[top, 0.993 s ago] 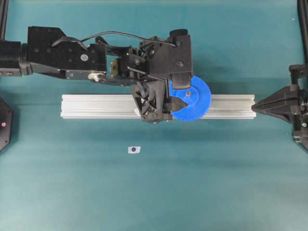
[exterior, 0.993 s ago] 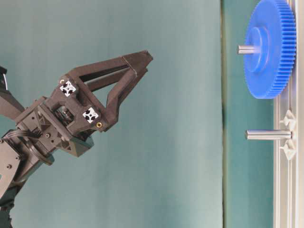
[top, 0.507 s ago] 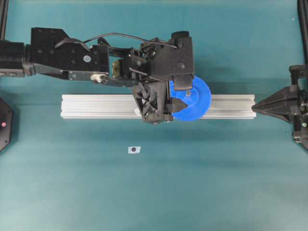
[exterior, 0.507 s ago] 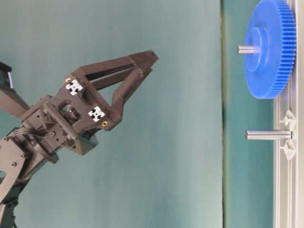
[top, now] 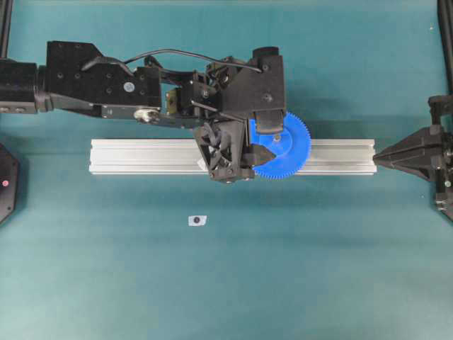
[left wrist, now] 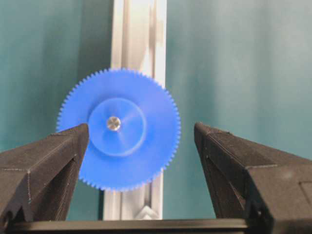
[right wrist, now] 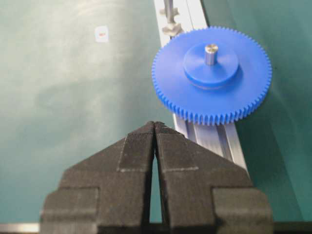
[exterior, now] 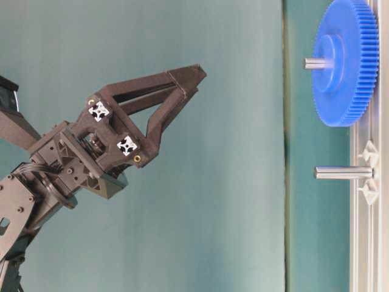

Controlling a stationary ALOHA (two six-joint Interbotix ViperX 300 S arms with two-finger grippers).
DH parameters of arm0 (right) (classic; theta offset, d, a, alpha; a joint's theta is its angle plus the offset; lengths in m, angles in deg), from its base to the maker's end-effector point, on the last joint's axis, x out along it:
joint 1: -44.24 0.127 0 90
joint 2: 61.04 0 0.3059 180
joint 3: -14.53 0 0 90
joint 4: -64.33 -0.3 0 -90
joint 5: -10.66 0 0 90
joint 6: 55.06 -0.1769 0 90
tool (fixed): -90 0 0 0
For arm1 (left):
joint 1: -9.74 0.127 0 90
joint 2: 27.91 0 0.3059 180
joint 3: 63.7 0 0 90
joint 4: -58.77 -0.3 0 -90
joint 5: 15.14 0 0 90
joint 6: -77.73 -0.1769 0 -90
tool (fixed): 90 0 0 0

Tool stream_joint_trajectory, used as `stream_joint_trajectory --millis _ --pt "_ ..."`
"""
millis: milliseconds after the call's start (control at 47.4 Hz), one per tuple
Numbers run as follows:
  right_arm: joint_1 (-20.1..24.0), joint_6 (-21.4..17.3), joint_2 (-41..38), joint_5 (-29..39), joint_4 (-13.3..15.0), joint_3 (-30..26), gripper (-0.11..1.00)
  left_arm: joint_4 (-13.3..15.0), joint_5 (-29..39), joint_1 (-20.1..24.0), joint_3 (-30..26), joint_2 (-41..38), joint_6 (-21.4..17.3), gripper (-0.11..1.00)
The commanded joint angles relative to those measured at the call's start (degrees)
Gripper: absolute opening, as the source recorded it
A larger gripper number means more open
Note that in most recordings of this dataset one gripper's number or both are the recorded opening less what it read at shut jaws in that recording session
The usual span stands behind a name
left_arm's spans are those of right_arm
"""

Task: Find the location of the shaft and insert the large gear.

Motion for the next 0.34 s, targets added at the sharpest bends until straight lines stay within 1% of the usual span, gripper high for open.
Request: stream_joint_trajectory --millis 0,317 --pt "-0.09 -0.53 -0.35 -0.35 0.09 -0.53 0.03 -0.18 -0.18 0.0 -1.49 1.14 0.09 0.84" --pt "-0.09 -0.53 -0.35 -0.35 0.09 -0.18 0.03 -0.18 -0.18 0.0 -1.14 1.05 0.09 0.84"
